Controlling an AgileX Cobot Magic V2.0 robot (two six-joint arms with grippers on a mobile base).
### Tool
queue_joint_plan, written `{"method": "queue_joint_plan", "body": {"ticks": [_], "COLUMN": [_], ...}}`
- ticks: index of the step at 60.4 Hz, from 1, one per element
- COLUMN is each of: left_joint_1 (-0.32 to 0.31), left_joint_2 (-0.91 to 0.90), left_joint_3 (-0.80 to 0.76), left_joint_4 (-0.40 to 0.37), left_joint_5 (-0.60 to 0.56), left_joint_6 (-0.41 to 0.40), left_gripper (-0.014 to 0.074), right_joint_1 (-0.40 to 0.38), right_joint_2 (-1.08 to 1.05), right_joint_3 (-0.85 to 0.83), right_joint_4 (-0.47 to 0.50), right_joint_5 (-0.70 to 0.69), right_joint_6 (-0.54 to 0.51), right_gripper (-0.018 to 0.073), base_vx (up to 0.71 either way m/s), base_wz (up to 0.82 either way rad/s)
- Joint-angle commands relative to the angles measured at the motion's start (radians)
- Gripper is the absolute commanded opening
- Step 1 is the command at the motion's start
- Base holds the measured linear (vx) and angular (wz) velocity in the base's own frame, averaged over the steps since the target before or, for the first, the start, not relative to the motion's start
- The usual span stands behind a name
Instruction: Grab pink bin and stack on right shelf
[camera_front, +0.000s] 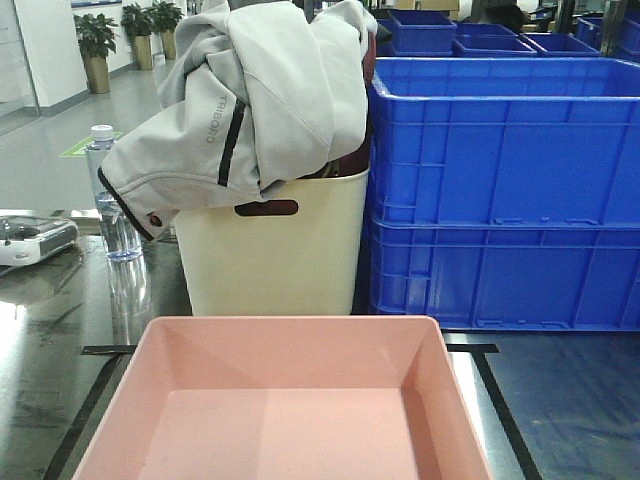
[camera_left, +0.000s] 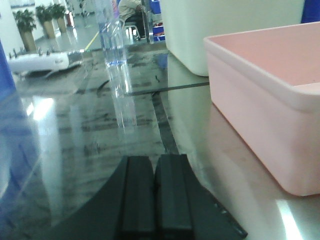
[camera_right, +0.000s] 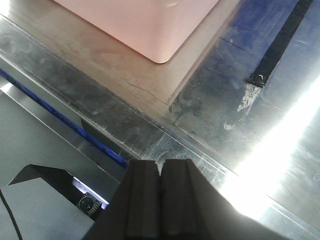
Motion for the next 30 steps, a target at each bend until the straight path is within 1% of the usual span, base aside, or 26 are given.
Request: {"method": "queue_joint_plan", "body": {"ticks": [1,3,5,10,13,18,30], "left_joint_1": [0.006,0.009,0.012,0.013,0.013,0.013,0.013], "left_joint_2": [-0.021,-0.021,-0.021,-0.021,-0.021,-0.021,-0.019], "left_joint_3": [0.017,0.035,0.054,0.089,0.086,0.086,0.086], "left_joint_4": [0.096,0.111,0.113,0.105,0.099,0.099,0.100], "left_joint_5": [-0.131,-0.146,-0.170,-0.241,-0.234,-0.268,-0.267], "left_joint_6": [-0.165,-0.201,-0.219,-0.226,-0.226,-0.224,-0.225], "left_gripper": [0.0000,0.0000,0.0000,0.0000,0.0000,0.0000,0.0001], "right_joint_1": [-0.003,-0.003,-0.003,-0.003,-0.003,-0.003,-0.003], "right_joint_2": [0.007,0.007,0.007,0.007,0.007,0.007,0.007], "right_joint_3": [-0.024,-0.024,-0.024,-0.024,-0.024,-0.024,-0.024], "right_joint_4": [0.002,0.002,0.002,0.002,0.002,0.002,0.002], "right_joint_5": [-0.055,-0.054,-0.052,-0.052,-0.050,-0.050,-0.050], "right_joint_6": [-0.012,-0.012,-0.012,-0.012,-0.012,-0.012,-0.012], "right_gripper": [-0.0012,-0.0012,-0.0012,-0.0012,-0.0012,-0.0012,-0.0012], "base_vx": [0.00,0.00,0.00,0.00,0.00,0.00,0.00], "base_wz": [0.00,0.00,0.00,0.00,0.00,0.00,0.00]}}
